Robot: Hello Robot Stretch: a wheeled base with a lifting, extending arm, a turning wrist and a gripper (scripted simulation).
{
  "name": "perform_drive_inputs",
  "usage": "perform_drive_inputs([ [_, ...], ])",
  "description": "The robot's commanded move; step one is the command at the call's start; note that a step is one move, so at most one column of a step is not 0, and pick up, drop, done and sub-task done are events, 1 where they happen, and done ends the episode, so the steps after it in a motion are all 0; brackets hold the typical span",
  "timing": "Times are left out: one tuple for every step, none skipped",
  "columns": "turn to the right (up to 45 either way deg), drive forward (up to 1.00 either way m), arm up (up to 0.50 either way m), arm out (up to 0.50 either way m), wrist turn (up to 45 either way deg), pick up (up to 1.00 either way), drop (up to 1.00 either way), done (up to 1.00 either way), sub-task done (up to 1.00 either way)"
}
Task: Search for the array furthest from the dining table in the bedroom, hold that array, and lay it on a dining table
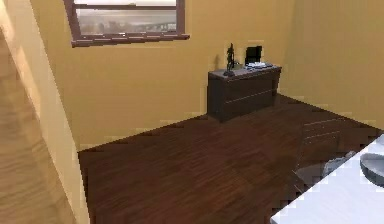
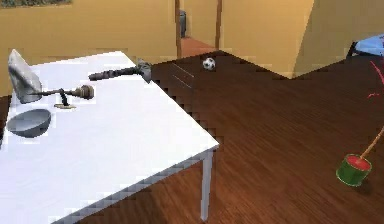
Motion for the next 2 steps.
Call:
perform_drive_inputs([
  [0.0,0.65,0.00,0.00,0.0,0.00,0.00,0.00,0.00],
  [39.0,0.00,0.00,0.00,0.0,0.00,0.00,0.00,0.00],
])
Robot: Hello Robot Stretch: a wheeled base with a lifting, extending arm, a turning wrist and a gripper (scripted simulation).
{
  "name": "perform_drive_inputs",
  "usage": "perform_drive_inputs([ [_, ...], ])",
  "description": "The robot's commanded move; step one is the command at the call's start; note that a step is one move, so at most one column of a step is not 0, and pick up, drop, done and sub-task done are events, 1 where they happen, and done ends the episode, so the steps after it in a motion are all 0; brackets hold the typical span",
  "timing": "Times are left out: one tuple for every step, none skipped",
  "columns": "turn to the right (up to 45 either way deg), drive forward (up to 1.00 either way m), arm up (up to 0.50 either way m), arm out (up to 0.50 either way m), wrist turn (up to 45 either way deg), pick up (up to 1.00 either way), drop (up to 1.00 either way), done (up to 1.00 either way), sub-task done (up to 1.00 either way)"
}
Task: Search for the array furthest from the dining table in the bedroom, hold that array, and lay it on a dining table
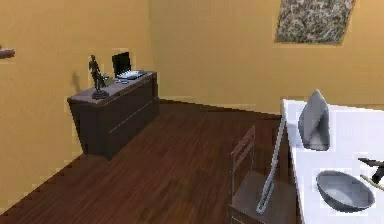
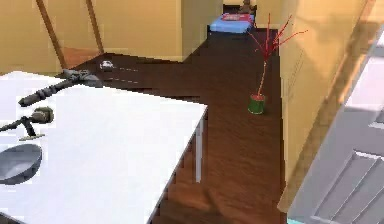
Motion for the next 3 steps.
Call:
perform_drive_inputs([
  [0.0,0.60,0.00,0.00,0.0,0.00,0.00,0.00,0.00],
  [-45.0,0.00,0.00,0.00,0.0,0.00,0.00,0.00,0.00],
  [-45.0,0.00,0.00,0.00,0.0,0.00,0.00,0.00,0.00],
])
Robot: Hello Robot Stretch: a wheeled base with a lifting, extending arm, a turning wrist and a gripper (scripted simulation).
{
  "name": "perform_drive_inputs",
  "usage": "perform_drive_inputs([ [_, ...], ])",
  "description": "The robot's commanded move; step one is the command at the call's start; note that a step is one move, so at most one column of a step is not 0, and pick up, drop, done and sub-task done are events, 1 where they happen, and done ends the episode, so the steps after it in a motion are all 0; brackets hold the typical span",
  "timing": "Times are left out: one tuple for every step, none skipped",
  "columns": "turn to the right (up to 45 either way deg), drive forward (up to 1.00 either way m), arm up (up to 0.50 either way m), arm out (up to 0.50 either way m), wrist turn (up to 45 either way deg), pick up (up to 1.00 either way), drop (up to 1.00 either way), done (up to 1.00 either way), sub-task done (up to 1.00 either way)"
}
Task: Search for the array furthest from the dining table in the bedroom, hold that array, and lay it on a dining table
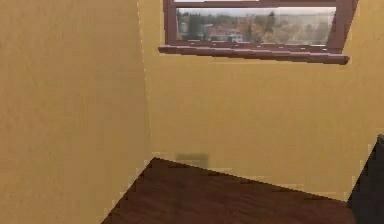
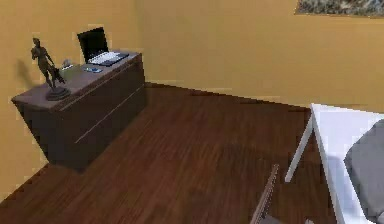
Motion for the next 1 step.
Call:
perform_drive_inputs([
  [-36.0,0.00,0.00,0.00,0.0,0.00,0.00,0.00,0.00],
])
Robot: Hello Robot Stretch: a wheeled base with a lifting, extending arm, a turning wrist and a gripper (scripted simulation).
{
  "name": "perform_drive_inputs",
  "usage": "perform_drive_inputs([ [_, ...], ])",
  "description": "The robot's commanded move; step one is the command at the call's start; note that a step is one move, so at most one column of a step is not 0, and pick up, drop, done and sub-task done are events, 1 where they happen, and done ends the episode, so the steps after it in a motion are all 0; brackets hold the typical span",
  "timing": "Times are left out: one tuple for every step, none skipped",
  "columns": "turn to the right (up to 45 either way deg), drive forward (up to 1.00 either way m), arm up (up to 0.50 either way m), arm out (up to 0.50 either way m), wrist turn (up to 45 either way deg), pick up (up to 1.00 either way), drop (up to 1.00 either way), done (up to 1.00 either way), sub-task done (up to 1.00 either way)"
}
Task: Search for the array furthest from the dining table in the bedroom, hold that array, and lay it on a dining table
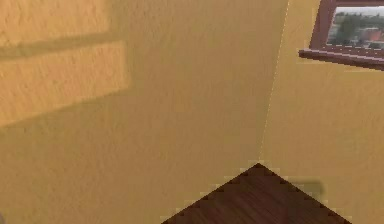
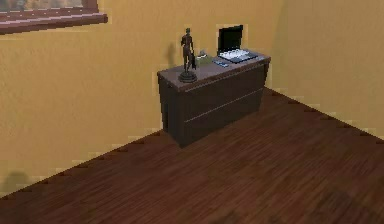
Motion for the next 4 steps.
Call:
perform_drive_inputs([
  [0.0,0.05,0.00,0.00,0.0,0.00,0.00,0.00,0.00],
  [45.0,0.00,0.00,0.00,0.0,0.00,0.00,0.00,0.00],
  [33.0,0.00,0.00,0.00,0.0,0.00,0.00,0.00,0.00],
  [0.0,0.00,0.46,0.00,0.0,0.00,0.00,0.00,0.00],
])
